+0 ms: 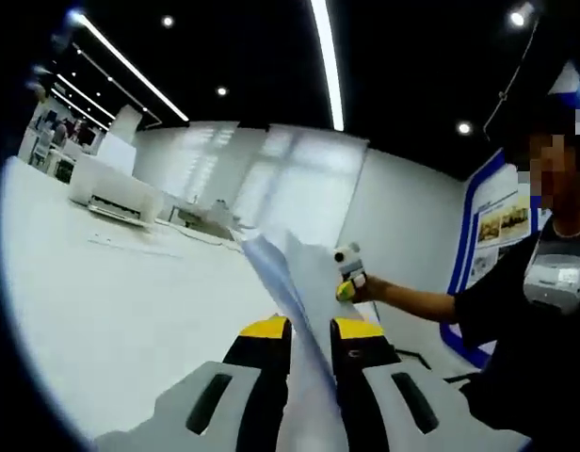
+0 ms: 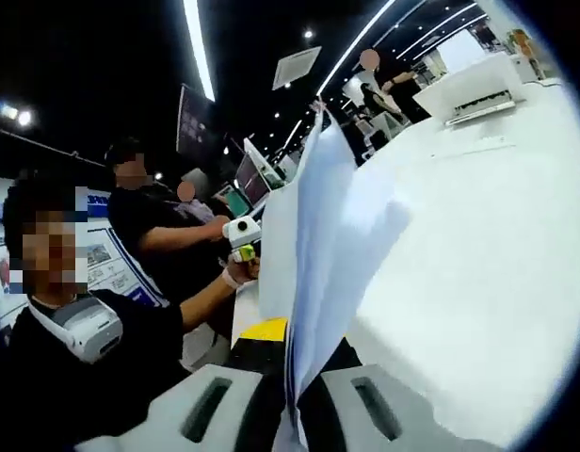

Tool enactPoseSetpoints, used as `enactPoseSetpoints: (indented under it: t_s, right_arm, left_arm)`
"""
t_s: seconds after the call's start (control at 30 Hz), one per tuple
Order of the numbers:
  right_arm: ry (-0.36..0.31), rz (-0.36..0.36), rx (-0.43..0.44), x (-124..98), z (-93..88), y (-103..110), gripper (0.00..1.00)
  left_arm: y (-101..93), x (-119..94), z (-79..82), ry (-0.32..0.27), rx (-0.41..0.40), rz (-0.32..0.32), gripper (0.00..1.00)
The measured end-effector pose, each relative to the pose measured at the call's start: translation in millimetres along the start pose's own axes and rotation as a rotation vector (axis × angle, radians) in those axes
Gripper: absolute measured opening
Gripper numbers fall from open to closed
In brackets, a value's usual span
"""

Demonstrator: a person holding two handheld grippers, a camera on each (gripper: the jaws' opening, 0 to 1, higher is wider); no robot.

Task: Organize the stack of printing papers by aligning and flattening the scattered papers on the table

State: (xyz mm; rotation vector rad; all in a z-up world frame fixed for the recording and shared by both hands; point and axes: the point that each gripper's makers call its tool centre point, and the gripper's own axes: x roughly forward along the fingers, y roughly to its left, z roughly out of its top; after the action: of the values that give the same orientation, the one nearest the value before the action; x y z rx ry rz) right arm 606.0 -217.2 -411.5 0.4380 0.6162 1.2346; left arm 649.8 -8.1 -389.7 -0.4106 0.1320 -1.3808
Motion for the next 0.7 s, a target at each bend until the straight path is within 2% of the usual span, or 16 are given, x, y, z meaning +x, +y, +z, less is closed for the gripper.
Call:
enactPoseSetpoints:
  t_s: [0.1, 0.13, 0.23, 0.4, 0.5, 0.7]
  right_arm:
    - [0.002, -0.001, 0.009, -1.5, 0.3, -2.0, 0.0]
    - [0.009, -0.014, 0.046, -1.5, -0.7, -12.6, 0.0]
    - [0.01, -0.024, 0.064, -1.3, -1.0, -20.1, 0.0]
    - [0.013, -0.023, 0.096, 1.6, -3.6, -25.3, 0.0]
    - [0.021, -0.017, 0.15, 5.2, -6.8, -28.6, 0.0]
    - [0.04, -0.022, 0.183, 8.7, -11.3, -33.2, 0.0]
  left_arm:
    - [0.7, 1.0, -0.6, 0.001, 0.001, -0.001, 0.21]
    - [3.7, 0.7, -1.0, 0.002, 0.007, 0.007, 0.21]
    - [6.4, -4.2, 1.0, 0.0, 0.01, 0.018, 0.21]
    - [7.8, -8.6, 1.7, -0.004, 0.009, 0.028, 0.21]
    - [7.9, -10.5, 3.2, -0.012, 0.01, 0.033, 0.21]
    - [6.8, -10.0, 1.3, -0.009, 0.011, 0.035, 0.21]
